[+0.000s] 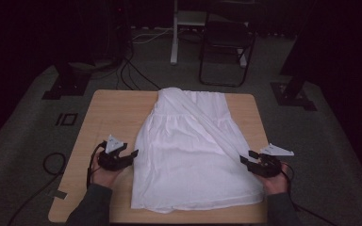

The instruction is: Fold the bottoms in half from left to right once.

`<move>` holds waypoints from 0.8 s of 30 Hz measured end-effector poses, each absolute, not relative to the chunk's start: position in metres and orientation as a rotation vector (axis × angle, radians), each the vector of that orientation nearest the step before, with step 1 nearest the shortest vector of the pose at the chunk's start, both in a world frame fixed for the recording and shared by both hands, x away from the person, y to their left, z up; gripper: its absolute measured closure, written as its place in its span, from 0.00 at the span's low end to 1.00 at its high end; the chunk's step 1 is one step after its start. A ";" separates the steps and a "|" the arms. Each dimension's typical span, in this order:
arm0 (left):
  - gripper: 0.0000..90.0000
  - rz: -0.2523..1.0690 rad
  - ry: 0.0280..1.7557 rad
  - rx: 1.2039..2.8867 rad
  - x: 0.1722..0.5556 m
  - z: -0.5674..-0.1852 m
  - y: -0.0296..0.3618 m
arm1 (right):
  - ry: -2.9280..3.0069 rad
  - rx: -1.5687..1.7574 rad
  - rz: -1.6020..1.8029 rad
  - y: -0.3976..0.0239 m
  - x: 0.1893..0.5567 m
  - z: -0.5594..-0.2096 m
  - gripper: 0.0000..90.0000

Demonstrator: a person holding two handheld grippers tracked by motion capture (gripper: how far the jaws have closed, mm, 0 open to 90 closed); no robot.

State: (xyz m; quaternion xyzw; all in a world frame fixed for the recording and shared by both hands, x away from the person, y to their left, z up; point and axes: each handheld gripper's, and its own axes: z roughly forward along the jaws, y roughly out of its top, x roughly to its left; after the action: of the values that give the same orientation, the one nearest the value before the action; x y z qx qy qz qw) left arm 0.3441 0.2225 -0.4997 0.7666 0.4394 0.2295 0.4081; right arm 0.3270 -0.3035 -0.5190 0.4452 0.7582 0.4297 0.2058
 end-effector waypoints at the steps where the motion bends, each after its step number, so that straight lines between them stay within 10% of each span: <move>1: 0.46 0.589 1.122 1.928 0.353 -0.500 0.223 | 2.127 1.235 1.193 -0.298 0.335 -0.519 0.51; 11: 0.45 0.520 1.277 1.983 0.412 -0.526 0.214 | 2.201 1.201 1.078 -0.253 0.404 -0.527 0.43; 18: 0.63 0.435 1.319 2.030 0.427 -0.547 0.203 | 2.240 1.178 0.907 -0.228 0.429 -0.538 0.41; 24: 0.99 0.442 1.280 2.017 0.421 -0.544 0.205 | 2.139 1.280 0.860 -0.246 0.432 -0.532 0.98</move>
State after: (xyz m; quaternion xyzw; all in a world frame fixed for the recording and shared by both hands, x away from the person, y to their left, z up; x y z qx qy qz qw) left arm 0.4207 0.2050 -0.5442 0.7783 0.4938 0.1704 0.3485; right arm 0.4317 -0.2463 -0.5321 0.4701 0.7854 0.3158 0.2498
